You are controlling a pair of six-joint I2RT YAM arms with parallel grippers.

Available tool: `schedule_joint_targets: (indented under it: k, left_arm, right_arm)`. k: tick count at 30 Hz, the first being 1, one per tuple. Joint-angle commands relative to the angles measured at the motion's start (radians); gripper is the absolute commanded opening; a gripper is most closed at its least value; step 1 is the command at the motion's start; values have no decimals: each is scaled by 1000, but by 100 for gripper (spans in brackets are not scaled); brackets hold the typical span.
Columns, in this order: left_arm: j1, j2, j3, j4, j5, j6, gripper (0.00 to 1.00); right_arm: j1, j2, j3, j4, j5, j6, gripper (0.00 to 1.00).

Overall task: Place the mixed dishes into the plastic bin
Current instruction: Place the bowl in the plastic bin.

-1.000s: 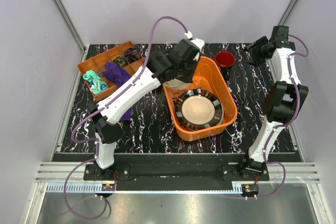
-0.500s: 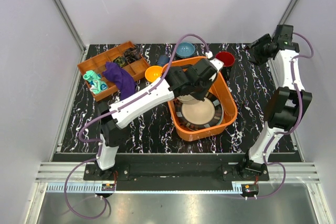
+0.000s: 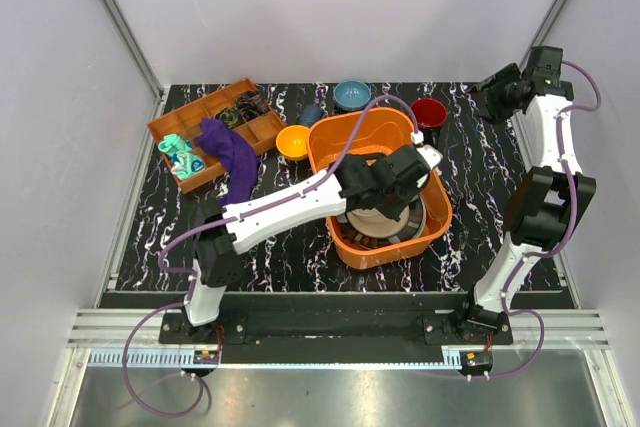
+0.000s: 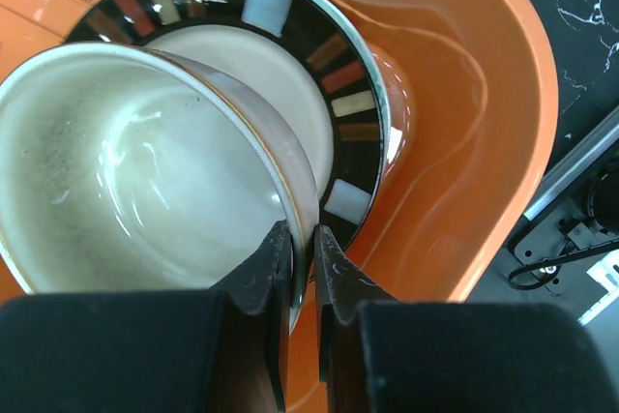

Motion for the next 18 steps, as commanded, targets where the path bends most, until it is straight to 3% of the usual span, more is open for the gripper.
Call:
schedule_joint_targets:
  k: [1, 6, 18]
  left_arm:
    - [-11, -31, -25, 161, -41, 14, 0]
    - [-9, 1, -33, 184, -48, 25, 0]
    - [-11, 26, -64, 216, -56, 34, 0]
  right_arm:
    - [-6, -29, 81, 12, -31, -11, 67]
    - [-6, -11, 163, -35, -42, -28, 67]
    - [-6, -31, 147, -65, -48, -44, 67]
